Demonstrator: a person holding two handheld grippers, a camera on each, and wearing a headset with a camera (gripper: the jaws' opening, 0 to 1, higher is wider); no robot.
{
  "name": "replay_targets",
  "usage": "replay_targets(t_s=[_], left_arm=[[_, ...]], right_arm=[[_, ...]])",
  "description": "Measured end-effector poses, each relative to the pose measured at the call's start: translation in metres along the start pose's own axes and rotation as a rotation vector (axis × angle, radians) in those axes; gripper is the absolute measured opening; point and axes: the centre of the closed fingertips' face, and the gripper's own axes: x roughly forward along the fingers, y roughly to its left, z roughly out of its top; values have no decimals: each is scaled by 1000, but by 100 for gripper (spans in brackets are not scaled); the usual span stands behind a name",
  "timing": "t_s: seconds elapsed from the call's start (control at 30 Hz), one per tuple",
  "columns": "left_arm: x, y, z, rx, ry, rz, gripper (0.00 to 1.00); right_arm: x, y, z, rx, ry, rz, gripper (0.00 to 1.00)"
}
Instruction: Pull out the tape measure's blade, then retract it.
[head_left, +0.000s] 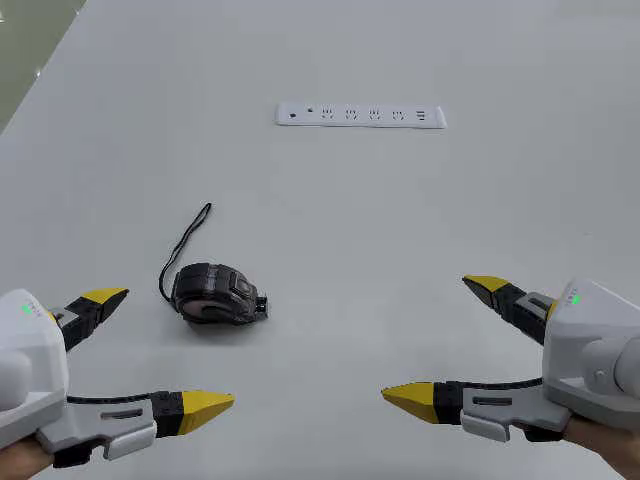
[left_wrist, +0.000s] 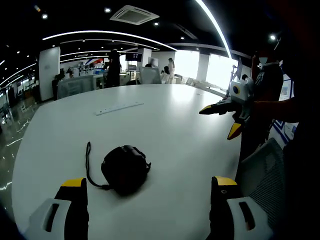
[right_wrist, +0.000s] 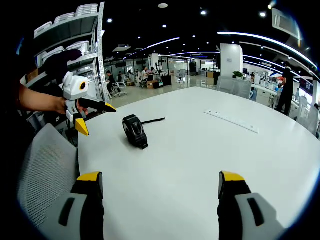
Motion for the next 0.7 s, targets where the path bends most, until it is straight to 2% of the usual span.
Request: replay_targets(t_s=[0.7], left_arm=[[-1, 3, 0, 14, 11, 7, 100]], right_arm=[[0, 1, -4, -2, 13, -2, 98]])
